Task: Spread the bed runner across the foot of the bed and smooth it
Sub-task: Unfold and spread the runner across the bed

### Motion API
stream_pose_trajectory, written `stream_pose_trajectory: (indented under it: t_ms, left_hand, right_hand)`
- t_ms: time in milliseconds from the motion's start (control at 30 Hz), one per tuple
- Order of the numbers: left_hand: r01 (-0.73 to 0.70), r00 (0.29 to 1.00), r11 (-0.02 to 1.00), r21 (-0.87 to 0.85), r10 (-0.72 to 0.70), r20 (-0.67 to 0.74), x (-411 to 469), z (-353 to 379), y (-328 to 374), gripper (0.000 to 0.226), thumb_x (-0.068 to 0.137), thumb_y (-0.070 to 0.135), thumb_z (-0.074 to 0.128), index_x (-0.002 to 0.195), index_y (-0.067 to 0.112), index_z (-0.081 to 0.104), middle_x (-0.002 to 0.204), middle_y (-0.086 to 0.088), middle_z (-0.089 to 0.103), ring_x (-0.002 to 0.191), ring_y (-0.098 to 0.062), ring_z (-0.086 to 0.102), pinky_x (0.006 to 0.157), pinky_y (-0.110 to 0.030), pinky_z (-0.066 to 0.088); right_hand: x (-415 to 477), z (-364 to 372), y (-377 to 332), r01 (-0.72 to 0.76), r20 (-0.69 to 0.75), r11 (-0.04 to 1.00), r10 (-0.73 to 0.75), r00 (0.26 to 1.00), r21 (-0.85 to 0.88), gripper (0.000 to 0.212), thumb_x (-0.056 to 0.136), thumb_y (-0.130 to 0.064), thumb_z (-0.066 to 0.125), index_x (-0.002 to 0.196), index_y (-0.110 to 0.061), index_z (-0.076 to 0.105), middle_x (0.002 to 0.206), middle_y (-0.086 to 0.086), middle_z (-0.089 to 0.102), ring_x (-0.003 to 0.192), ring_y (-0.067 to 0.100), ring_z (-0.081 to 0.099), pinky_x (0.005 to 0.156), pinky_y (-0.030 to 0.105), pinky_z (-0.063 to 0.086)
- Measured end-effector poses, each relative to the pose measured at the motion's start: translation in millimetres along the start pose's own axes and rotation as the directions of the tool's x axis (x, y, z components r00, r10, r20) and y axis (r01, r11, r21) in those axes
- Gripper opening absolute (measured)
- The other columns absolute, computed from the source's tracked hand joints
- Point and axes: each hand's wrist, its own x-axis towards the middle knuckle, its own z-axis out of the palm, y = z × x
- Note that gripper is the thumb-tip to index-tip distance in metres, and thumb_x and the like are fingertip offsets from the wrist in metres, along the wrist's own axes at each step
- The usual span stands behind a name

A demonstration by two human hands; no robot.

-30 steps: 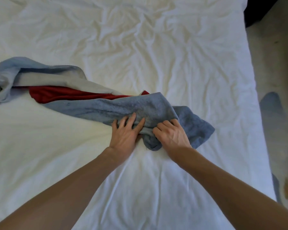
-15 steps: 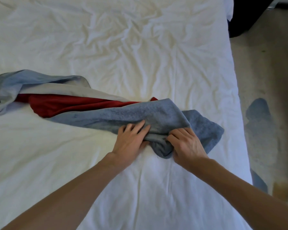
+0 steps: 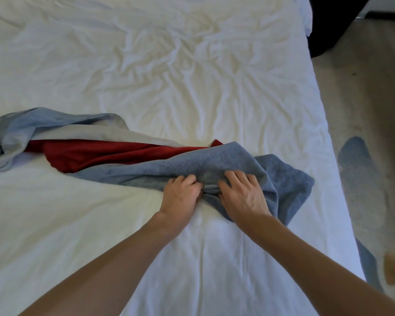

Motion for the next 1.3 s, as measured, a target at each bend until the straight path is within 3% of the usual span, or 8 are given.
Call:
stream_pose_trajectory:
  t_ms: [67, 200, 533, 667, 800, 933, 1100, 1300]
  left_hand:
    - [0.013, 1.000, 1.000, -0.008, -0.012, 0.015, 0.4, -0.6, 3.1, 0.024, 0.097, 0.029, 0.043, 0.105, 0.024, 0.065, 0.103, 0.004, 0.057, 0.093, -0.018, 0.053, 0.076, -0.029, 0.040]
    - [0.024, 0.999, 1.000, -0.021, -0.023, 0.042, 0.0, -2.6, 12.4, 0.022, 0.096, 0.030, 0.046, 0.106, 0.024, 0.065, 0.105, 0.004, 0.056, 0.096, -0.018, 0.052, 0.072, -0.034, 0.047]
    - [-0.013, 0.999, 0.998, -0.064, 0.016, 0.044, 11.8, 5.9, 99.4, 0.025, 0.096, 0.033, 0.044, 0.104, 0.024, 0.065, 0.103, 0.003, 0.056, 0.097, -0.022, 0.052, 0.063, -0.034, 0.040]
    - [0.019, 0.999, 0.999, -0.038, -0.017, 0.052, 18.3, 13.9, 128.0, 0.025, 0.097, 0.034, 0.042, 0.106, 0.024, 0.063, 0.107, 0.003, 0.054, 0.102, -0.021, 0.051, 0.061, -0.032, 0.032]
    - [0.003, 0.999, 0.992, -0.129, -0.009, -0.043, 8.7, 12.5, 125.0, 0.021, 0.093, 0.029, 0.052, 0.103, 0.018, 0.066, 0.105, -0.003, 0.059, 0.100, -0.024, 0.054, 0.064, -0.036, 0.042]
    - [-0.015, 0.992, 0.988, -0.153, -0.005, -0.125, -16.5, -0.9, 95.7, 0.029, 0.090, 0.033, 0.055, 0.111, 0.015, 0.065, 0.105, -0.004, 0.066, 0.099, -0.022, 0.060, 0.087, -0.037, 0.048]
    - [0.154, 0.972, 0.982, -0.110, -0.171, -0.164, -59.7, -30.0, 12.9, 0.032, 0.085, 0.024, 0.060, 0.115, 0.013, 0.063, 0.109, -0.007, 0.066, 0.102, -0.025, 0.061, 0.090, -0.039, 0.047]
    - [0.313, 0.928, 0.949, -0.047, -0.316, -0.197, -117.9, -68.2, -99.7, 0.040, 0.087, 0.025, 0.055, 0.126, 0.013, 0.058, 0.114, -0.009, 0.063, 0.105, -0.028, 0.058, 0.090, -0.042, 0.044]
  right_hand:
    - [-2.5, 0.9, -1.5, -0.024, 0.002, 1.000, 0.024, 1.000, -0.012, 0.018, 0.075, -0.028, 0.075, 0.083, -0.014, 0.067, 0.094, 0.006, 0.061, 0.087, 0.027, 0.058, 0.075, 0.041, 0.049]
    - [-12.1, 6.9, 7.1, -0.026, -0.043, 1.000, 0.026, 0.999, -0.002, 0.024, 0.062, -0.019, 0.084, 0.078, -0.015, 0.066, 0.083, 0.004, 0.059, 0.077, 0.024, 0.056, 0.072, 0.039, 0.050]
    - [-60.0, 0.9, 82.7, -0.041, -0.171, 0.999, 0.043, 0.984, 0.015, 0.020, 0.059, -0.005, 0.082, 0.063, -0.010, 0.063, 0.065, 0.006, 0.056, 0.059, 0.026, 0.055, 0.064, 0.036, 0.051]
    - [-70.8, -5.1, 104.0, -0.051, -0.115, 0.998, 0.054, 0.992, 0.026, 0.026, 0.048, -0.008, 0.084, 0.062, -0.009, 0.062, 0.064, 0.007, 0.056, 0.058, 0.026, 0.056, 0.061, 0.036, 0.050]
    - [-63.9, -10.2, 92.1, -0.133, -0.138, 0.981, 0.153, 0.978, 0.144, 0.008, 0.065, -0.008, 0.071, 0.065, -0.008, 0.063, 0.068, 0.009, 0.059, 0.065, 0.029, 0.057, 0.070, 0.042, 0.048]
    - [-48.5, -21.2, 58.4, -0.090, -0.173, 0.969, 0.131, 0.976, 0.230, 0.014, 0.076, -0.019, 0.053, 0.082, -0.013, 0.063, 0.086, 0.007, 0.059, 0.079, 0.026, 0.054, 0.081, 0.042, 0.044]
    - [-14.0, -42.8, -20.4, 0.083, -0.184, 0.982, -0.051, 0.982, 0.172, 0.020, 0.066, -0.009, 0.061, 0.086, -0.008, 0.064, 0.088, 0.012, 0.059, 0.080, 0.032, 0.056, 0.077, 0.043, 0.045]
    - [24.4, -55.7, -134.2, 0.210, -0.112, 0.971, -0.197, 0.974, 0.116, 0.024, 0.071, -0.008, 0.060, 0.094, -0.008, 0.066, 0.092, 0.011, 0.060, 0.085, 0.030, 0.056, 0.083, 0.043, 0.043]
